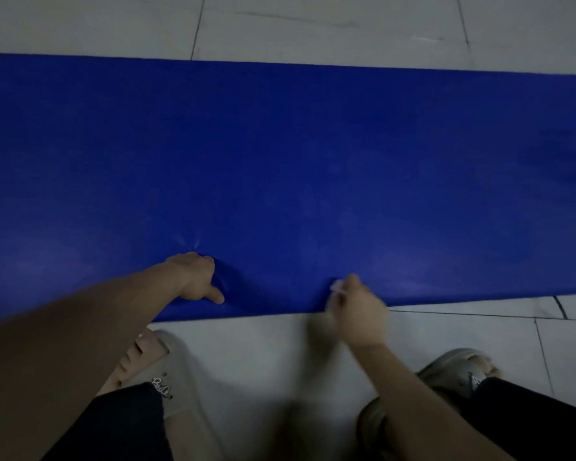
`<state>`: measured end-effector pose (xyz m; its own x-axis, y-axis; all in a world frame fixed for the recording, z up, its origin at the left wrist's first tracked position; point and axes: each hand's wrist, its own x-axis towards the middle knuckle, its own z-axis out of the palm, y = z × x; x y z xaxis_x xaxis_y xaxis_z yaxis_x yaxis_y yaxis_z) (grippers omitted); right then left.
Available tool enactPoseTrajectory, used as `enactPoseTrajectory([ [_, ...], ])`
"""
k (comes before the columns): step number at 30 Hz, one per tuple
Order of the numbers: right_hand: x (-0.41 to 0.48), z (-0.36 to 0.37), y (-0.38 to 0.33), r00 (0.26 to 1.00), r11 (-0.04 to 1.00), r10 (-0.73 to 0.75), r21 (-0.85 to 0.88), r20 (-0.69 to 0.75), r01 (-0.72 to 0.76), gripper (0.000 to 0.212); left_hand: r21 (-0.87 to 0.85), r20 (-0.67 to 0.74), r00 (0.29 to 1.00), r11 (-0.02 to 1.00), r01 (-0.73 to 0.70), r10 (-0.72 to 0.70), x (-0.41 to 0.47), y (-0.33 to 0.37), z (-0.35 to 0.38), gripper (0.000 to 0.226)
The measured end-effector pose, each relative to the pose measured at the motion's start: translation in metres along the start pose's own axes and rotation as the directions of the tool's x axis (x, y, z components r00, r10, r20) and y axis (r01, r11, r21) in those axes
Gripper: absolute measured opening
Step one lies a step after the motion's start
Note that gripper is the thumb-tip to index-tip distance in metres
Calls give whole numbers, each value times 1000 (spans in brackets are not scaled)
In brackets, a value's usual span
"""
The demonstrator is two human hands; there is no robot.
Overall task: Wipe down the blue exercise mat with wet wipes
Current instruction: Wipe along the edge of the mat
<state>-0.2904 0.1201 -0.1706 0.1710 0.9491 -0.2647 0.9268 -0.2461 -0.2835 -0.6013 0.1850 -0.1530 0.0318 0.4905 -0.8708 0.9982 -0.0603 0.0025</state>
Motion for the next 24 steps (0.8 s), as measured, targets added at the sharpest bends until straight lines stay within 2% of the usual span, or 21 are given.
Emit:
enactPoseTrajectory([
  [2, 9, -18, 36, 988, 987, 156, 40, -13, -155, 14, -3, -3, 1000, 1000, -2, 2, -2, 1, -1, 77],
  [4, 9, -18, 38, 976, 974, 212, 86, -48, -207, 17, 13, 7, 1000, 1000, -2, 2, -3, 3, -1, 79],
  [6, -2, 0, 5, 994, 983, 108, 149, -11, -105, 21, 20, 15, 1000, 1000, 8, -8, -5, 4, -3, 80],
  [8, -20, 26, -42, 994, 975, -51, 222, 93, 29, 21, 17, 20, 1000, 1000, 17, -18, -6, 5, -5, 79],
  [11, -42, 49, -101, 927, 934, -307, 258, 216, 249, 18, 6, 16, 999, 999, 36, -37, -7, 6, -4, 81],
  [13, -37, 46, -109, 897, 924, -369, 195, 242, 328, 18, -6, 11, 999, 999, 52, -52, -6, 6, -3, 85],
  [15, -21, 35, -84, 922, 953, -303, 105, 241, 285, 19, -39, 23, 997, 997, 68, -67, -6, 7, -3, 86],
  [18, 3, 0, -8, 988, 996, -79, 43, 131, 74, 14, -12, 63, 992, 994, 107, -106, -15, 16, -9, 84],
  [20, 11, -24, 40, 997, 998, 47, 41, 68, -49, 13, 181, 54, 990, 976, 117, -128, -25, 35, -17, 61],
  [22, 17, -40, 69, 988, 990, 137, 34, 72, -140, 17, 364, -3, 998, 930, 55, -58, -32, 68, -22, 28],
  [24, 22, -47, 80, 981, 983, 167, 61, 102, -173, 19, 363, -71, 992, 929, -73, 105, -33, 106, -24, 19],
])
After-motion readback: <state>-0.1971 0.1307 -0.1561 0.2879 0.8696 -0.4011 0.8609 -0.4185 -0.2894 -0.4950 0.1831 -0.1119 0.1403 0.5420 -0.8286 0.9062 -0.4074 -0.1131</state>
